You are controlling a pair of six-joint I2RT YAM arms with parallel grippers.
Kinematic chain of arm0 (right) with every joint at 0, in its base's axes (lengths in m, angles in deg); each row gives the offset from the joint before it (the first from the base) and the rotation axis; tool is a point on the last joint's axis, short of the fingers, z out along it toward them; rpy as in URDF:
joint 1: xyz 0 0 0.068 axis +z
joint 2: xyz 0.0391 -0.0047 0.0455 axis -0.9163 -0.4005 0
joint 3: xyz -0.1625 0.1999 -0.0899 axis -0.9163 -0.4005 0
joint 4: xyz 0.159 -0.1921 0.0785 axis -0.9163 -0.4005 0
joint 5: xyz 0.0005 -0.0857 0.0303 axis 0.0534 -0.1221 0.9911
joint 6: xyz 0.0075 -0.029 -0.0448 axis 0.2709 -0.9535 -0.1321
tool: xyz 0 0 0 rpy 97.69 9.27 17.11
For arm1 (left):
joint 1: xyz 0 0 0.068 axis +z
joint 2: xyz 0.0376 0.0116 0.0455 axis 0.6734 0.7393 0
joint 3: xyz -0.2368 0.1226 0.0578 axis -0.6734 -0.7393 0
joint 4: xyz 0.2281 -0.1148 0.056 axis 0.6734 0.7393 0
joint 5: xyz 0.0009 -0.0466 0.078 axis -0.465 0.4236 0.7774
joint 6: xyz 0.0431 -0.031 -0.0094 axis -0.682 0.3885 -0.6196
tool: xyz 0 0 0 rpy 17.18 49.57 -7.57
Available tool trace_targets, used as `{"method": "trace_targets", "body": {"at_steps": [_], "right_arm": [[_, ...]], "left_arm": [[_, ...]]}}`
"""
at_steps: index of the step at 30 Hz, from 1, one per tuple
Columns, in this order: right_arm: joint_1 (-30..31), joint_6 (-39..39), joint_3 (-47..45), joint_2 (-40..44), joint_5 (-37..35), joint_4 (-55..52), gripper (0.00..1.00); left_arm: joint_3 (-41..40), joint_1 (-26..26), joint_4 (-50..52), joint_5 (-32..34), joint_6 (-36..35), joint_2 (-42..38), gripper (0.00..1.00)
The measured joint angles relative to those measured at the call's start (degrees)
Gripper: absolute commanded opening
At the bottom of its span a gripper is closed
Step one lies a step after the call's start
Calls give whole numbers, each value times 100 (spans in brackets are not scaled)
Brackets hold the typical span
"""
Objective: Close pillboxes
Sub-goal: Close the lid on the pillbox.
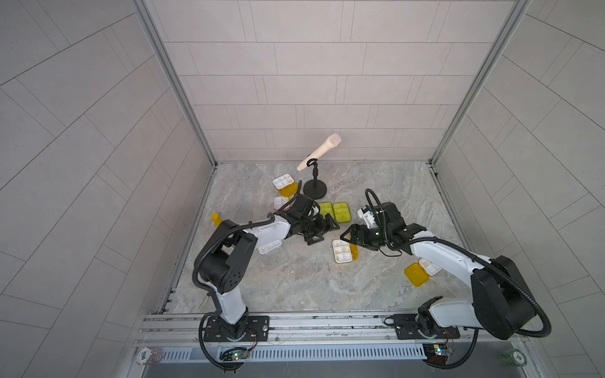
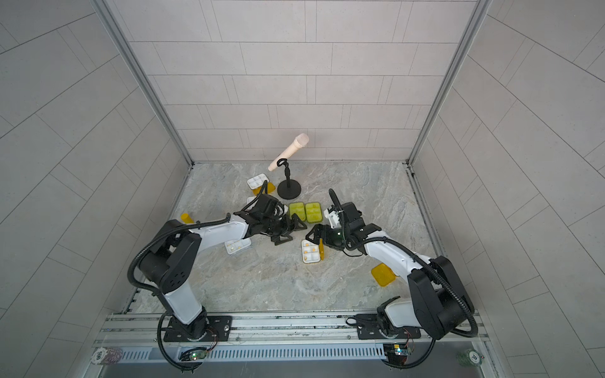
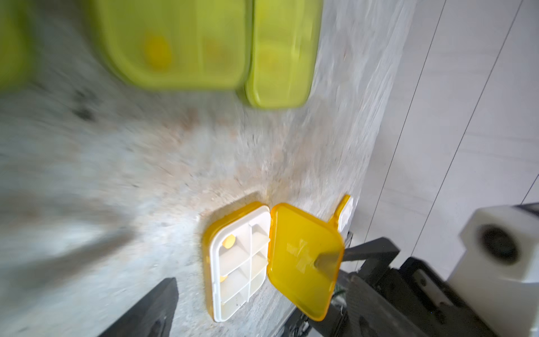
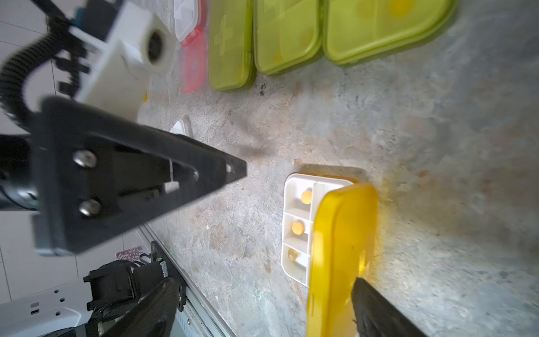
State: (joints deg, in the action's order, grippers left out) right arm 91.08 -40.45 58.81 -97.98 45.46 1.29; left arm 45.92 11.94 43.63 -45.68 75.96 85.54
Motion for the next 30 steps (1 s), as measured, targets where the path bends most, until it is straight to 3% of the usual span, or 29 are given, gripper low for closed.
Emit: {"method": "trace_targets", "body": {"at_steps": [6,14,23,30], "right_arm": [[258,125,195,-356,-271,37,93],[470,-140,758,-522,-1421,-901,92],[1300,-752,1646,-1381,-3152,-2240,89],[1617,-868,1875,-1714,-3705,-2498,89]], "left_arm": [[0,575,365,693,-203,-833,94],[-11,557,474,780,-232,-852,94],[-17,557,446,688,-142,-811,94],[-24,557,437,680,-138,-811,94]]}}
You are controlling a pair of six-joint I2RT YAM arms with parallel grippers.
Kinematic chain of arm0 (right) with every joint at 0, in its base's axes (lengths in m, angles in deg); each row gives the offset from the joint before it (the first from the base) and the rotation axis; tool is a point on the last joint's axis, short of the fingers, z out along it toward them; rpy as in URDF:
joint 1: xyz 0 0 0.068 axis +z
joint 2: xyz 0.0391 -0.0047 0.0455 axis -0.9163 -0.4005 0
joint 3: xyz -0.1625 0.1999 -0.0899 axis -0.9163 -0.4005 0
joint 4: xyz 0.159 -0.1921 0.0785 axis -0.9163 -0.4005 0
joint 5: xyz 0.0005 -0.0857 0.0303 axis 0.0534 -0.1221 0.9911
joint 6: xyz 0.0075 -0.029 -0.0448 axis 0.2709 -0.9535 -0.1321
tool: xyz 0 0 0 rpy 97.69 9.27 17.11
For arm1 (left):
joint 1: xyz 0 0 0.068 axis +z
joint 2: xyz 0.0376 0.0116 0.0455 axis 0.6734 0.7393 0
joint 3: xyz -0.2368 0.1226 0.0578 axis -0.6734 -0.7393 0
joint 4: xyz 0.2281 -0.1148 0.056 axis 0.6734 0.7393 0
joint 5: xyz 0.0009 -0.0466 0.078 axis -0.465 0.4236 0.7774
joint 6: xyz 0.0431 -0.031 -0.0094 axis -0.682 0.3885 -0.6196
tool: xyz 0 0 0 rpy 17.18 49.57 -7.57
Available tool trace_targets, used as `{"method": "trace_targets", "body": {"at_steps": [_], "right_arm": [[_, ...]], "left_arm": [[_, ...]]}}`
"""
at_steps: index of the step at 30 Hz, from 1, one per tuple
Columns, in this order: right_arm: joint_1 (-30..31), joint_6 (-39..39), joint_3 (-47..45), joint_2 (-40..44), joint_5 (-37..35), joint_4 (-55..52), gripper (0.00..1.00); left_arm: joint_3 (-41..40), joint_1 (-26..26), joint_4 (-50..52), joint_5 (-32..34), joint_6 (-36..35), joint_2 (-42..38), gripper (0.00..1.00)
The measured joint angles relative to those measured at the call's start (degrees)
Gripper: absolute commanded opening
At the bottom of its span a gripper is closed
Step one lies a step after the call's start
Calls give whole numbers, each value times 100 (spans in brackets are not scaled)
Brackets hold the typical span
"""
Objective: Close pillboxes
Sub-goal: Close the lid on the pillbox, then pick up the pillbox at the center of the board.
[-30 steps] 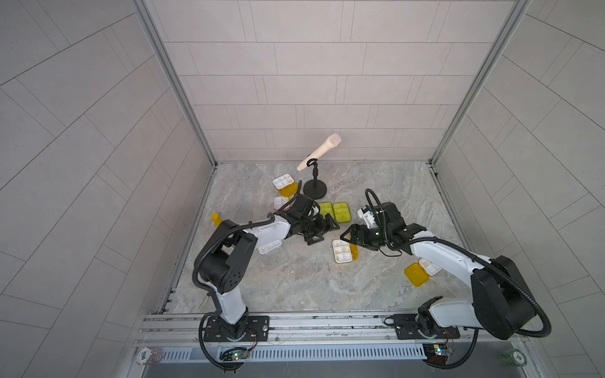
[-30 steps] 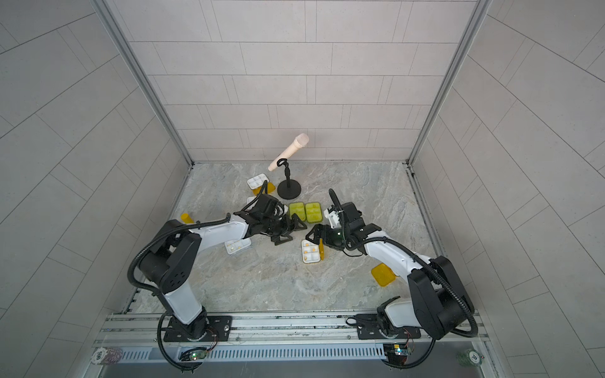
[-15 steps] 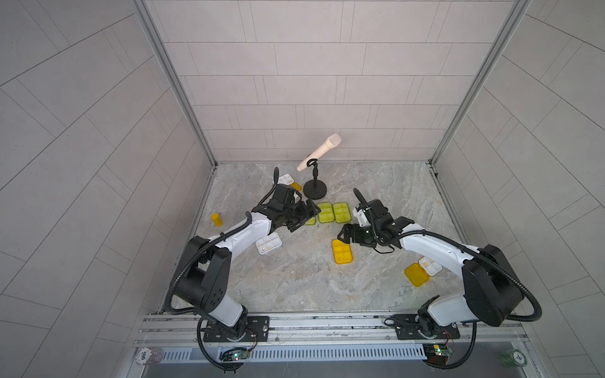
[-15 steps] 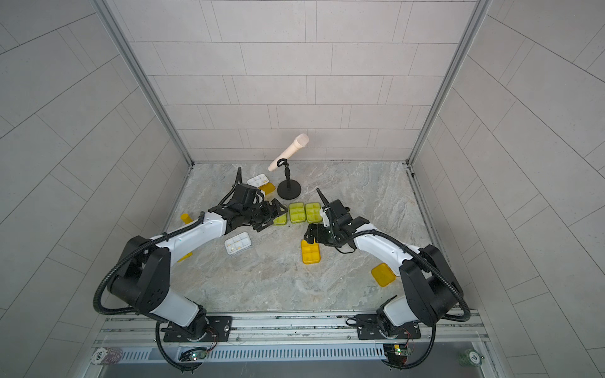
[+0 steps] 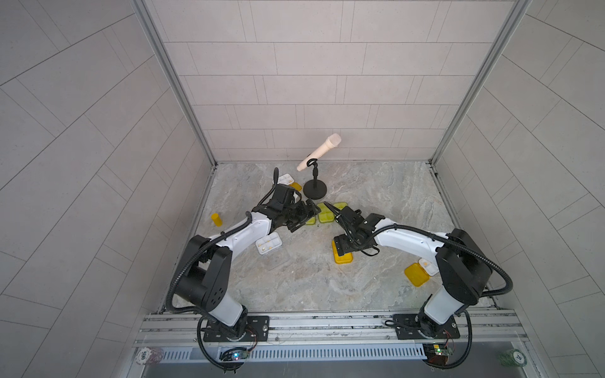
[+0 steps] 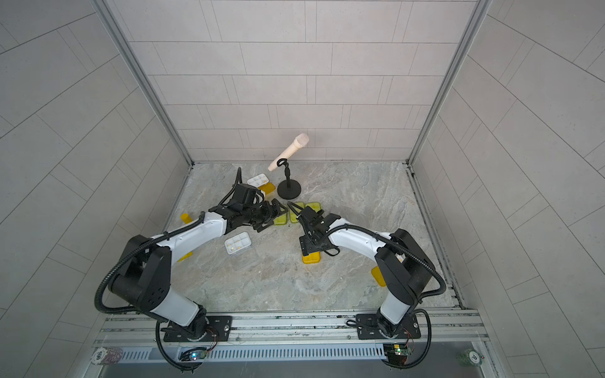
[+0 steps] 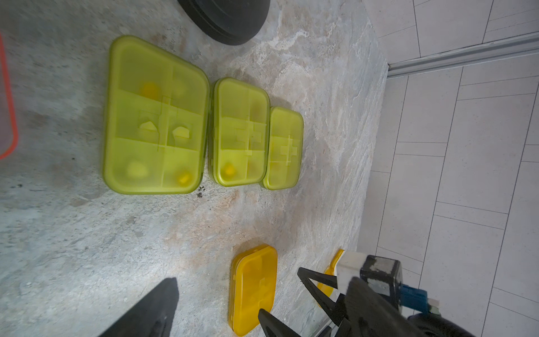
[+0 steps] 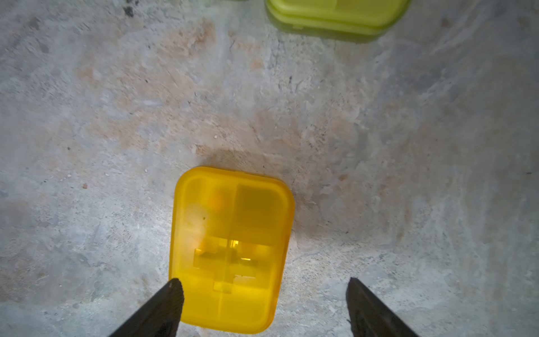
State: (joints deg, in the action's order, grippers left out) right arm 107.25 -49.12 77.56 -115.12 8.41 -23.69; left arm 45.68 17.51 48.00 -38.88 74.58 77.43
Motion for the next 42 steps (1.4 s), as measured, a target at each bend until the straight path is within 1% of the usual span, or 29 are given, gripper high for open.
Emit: {"method": "trace_targets", "body": {"at_steps": [6,25,33,42], "right_arm": [[-2,-46,-2,-76,-133,-31,89],[2,-35,-227,-90,-105,240,88],[170,63,-201,-92,-57,245,95],[415,262,-107,-326,9,295,97]], "left_arm": [[0,0,-7,-17,0,0,94],[-11,0,-74,-72,57,35,93],[-11,0,-92,-83,57,37,93],[-13,0,-96,-116,61,37,92]]}}
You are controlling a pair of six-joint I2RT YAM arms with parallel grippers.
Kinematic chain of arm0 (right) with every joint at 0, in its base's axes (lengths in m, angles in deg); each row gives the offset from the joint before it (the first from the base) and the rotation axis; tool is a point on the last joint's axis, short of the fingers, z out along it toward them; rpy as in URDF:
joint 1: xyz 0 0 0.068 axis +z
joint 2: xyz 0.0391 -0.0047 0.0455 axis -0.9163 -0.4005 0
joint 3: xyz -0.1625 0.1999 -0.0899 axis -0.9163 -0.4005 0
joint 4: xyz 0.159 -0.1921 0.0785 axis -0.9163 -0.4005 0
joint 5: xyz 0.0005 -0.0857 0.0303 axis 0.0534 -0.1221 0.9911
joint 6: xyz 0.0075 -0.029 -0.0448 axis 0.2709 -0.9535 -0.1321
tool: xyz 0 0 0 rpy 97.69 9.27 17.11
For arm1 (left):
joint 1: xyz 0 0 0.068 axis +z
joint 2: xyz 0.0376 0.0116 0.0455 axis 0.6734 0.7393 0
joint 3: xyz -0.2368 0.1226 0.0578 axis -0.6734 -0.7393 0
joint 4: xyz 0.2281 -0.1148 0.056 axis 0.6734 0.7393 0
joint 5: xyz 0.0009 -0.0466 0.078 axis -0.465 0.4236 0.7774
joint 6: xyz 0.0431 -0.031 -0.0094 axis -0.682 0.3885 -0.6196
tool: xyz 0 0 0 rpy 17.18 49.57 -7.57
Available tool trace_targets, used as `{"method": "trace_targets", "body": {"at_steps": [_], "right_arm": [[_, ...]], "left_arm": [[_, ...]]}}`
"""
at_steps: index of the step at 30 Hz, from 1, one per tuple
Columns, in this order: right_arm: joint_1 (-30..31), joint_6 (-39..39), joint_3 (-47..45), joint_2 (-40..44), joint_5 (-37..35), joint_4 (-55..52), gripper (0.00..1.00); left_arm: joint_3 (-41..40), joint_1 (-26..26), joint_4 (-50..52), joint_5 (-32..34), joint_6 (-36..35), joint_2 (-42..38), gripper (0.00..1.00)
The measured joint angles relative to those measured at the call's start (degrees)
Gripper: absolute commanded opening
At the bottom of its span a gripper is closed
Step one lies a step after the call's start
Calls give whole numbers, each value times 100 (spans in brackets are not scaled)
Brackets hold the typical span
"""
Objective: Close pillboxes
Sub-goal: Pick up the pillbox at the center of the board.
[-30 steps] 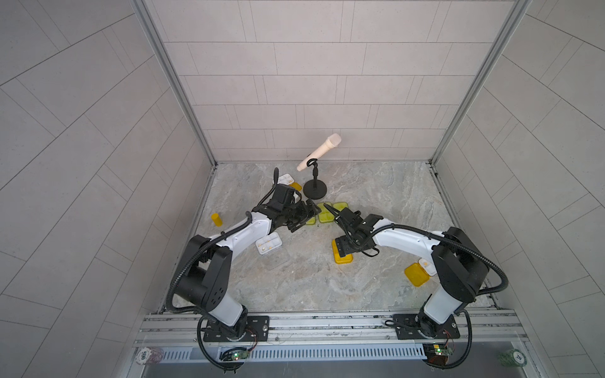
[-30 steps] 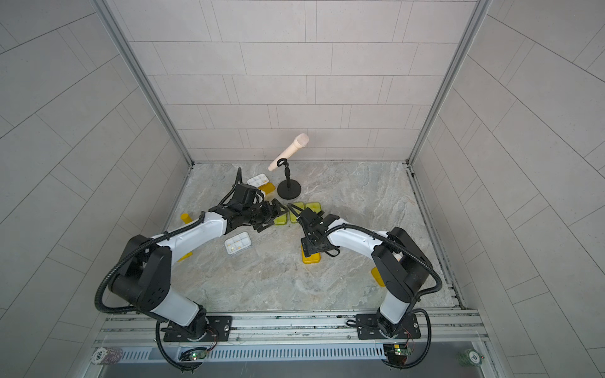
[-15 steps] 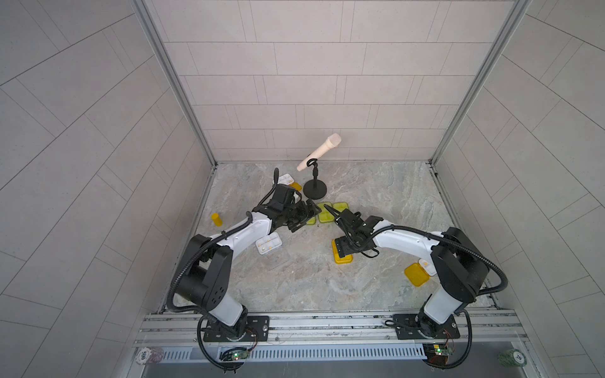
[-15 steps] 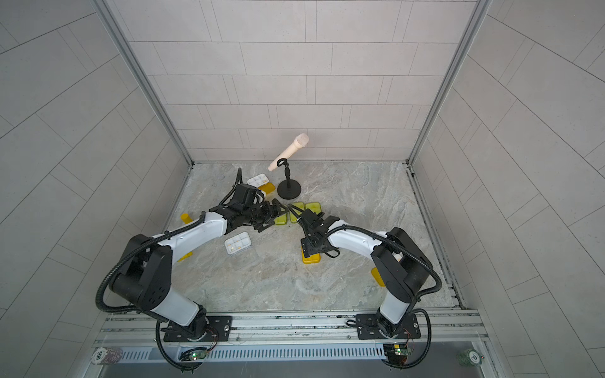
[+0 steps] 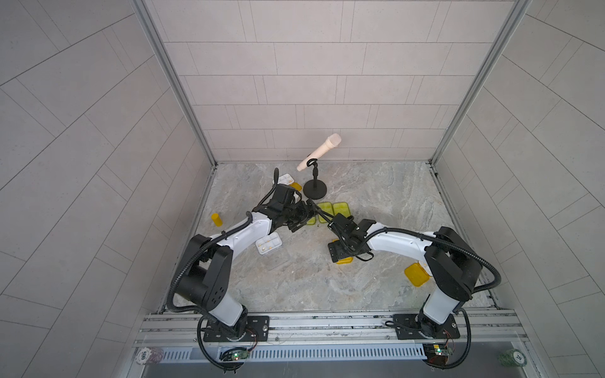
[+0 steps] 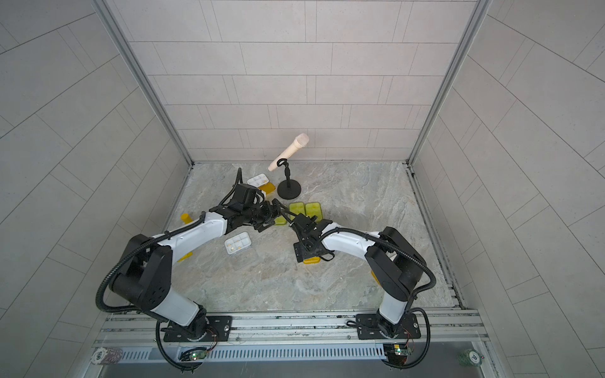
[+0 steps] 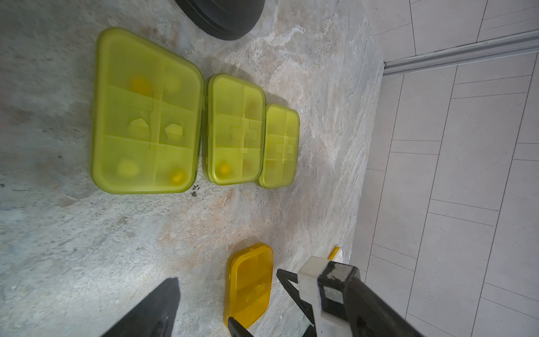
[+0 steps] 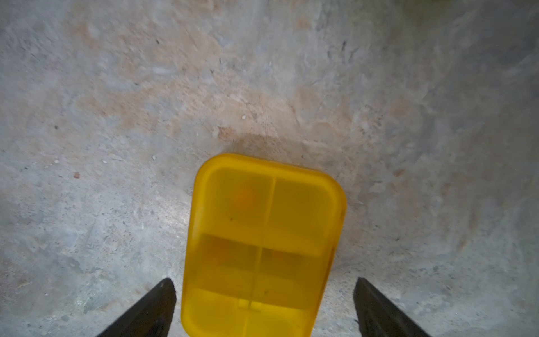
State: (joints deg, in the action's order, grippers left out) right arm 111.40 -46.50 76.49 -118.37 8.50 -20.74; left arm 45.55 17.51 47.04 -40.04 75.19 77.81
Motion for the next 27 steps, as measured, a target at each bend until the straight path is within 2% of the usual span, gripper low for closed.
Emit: {"method": "trace_targets", "body": {"at_steps": [5,15,21,27], "right_arm": [[85,105,0,-48,-26,26,86],[85,153,0,-190,-109,114,87],[83,192,-2,-308,-120,170,76],[63,216,-85,-219,-199,195,74]], "left_arm": [[-15,0,-9,-26,17,4,93],[-20,0,-39,-35,42,55,93],[-20,0,-39,-42,42,57,93],[-20,0,-39,-59,44,81,92]]}}
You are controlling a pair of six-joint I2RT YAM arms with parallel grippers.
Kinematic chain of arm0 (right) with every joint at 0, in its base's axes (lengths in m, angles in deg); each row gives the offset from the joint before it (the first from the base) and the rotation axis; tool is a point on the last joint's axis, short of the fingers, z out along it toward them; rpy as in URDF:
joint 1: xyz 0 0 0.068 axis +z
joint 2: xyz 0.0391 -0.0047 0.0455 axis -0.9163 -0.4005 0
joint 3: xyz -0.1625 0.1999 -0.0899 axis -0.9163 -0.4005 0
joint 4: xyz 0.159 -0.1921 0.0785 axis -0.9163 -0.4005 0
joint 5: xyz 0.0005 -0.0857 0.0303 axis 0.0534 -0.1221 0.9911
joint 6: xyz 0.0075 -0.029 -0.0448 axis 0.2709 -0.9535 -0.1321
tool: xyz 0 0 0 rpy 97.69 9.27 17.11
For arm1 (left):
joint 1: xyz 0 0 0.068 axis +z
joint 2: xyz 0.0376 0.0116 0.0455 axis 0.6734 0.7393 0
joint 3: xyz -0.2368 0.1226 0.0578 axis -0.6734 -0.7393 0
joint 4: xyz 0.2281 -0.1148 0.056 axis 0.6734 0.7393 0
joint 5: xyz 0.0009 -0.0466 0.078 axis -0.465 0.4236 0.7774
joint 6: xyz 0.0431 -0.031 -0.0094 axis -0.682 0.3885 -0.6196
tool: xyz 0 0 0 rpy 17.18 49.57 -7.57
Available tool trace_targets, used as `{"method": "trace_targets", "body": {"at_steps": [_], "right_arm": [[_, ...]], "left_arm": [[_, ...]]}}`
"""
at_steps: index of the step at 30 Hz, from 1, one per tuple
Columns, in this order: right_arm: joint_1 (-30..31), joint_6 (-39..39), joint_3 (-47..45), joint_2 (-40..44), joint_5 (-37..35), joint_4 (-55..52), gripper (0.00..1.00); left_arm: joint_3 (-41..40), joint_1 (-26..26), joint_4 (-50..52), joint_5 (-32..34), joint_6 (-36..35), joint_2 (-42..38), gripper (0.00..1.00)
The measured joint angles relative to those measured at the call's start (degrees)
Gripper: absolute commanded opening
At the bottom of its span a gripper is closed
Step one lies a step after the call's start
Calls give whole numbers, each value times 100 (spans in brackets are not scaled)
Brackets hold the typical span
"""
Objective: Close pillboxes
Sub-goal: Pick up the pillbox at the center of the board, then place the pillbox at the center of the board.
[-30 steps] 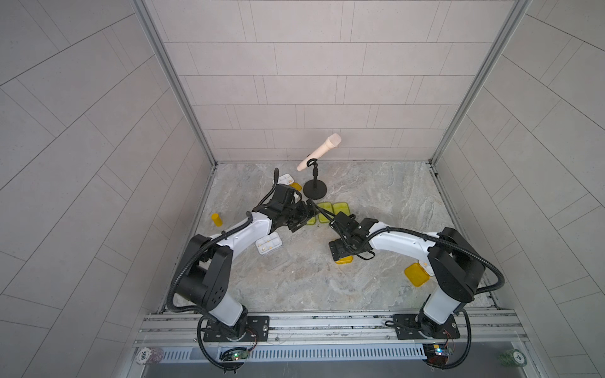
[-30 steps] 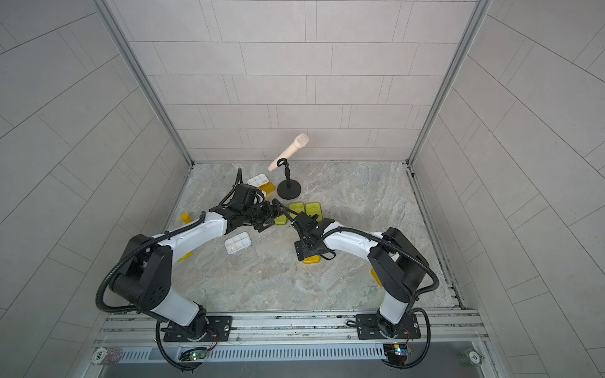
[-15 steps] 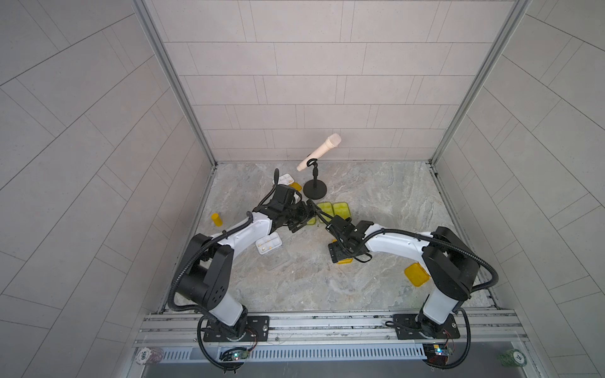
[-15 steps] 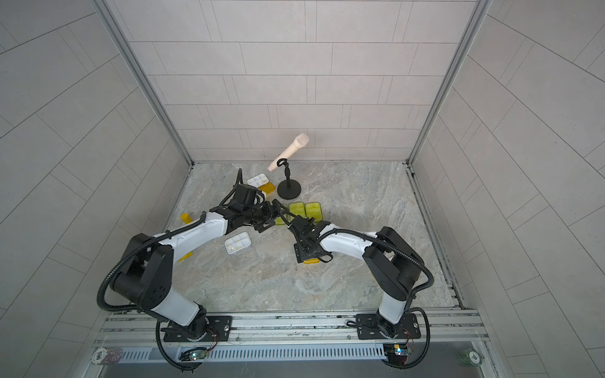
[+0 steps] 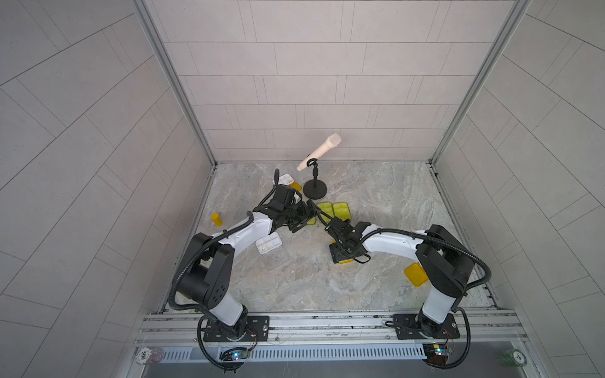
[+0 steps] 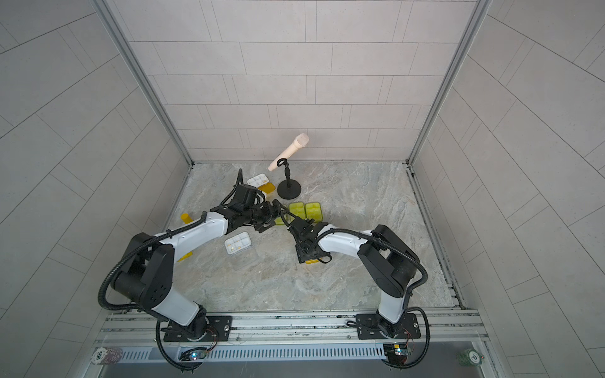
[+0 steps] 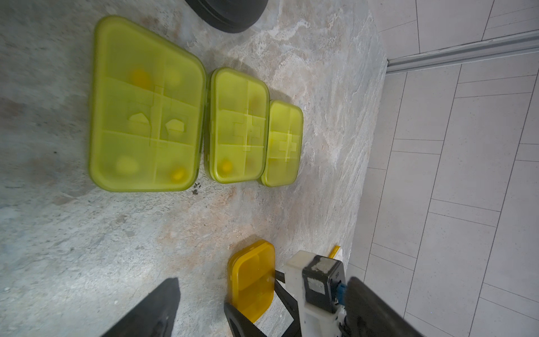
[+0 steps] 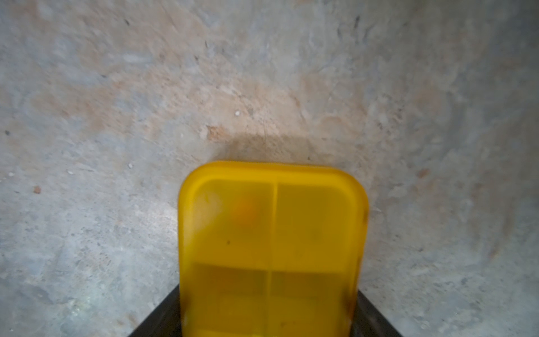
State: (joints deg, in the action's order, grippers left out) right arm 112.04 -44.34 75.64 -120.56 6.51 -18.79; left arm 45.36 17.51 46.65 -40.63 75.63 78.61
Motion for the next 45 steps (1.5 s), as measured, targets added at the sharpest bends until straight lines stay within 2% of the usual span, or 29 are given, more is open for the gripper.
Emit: {"method": "trace_targets", "body": {"at_steps": [5,12,20,30,45], "right_arm": [[-258,-90,-225,321,20,50,73],[-922,-417,-339,651,-90,63,72],[-1755,-857,-197,647,-125,57,72],[-2533,-1257,990,-494,166,85,71],[-2848,-1572,2326,-1591,483,-249,71]], "left_arm": [[0,0,-7,-13,20,4,92],[0,0,-79,-61,57,4,92],[0,0,-109,-116,66,4,92],[0,0,-153,-131,85,4,92],[0,0,-199,-153,87,15,92]]}}
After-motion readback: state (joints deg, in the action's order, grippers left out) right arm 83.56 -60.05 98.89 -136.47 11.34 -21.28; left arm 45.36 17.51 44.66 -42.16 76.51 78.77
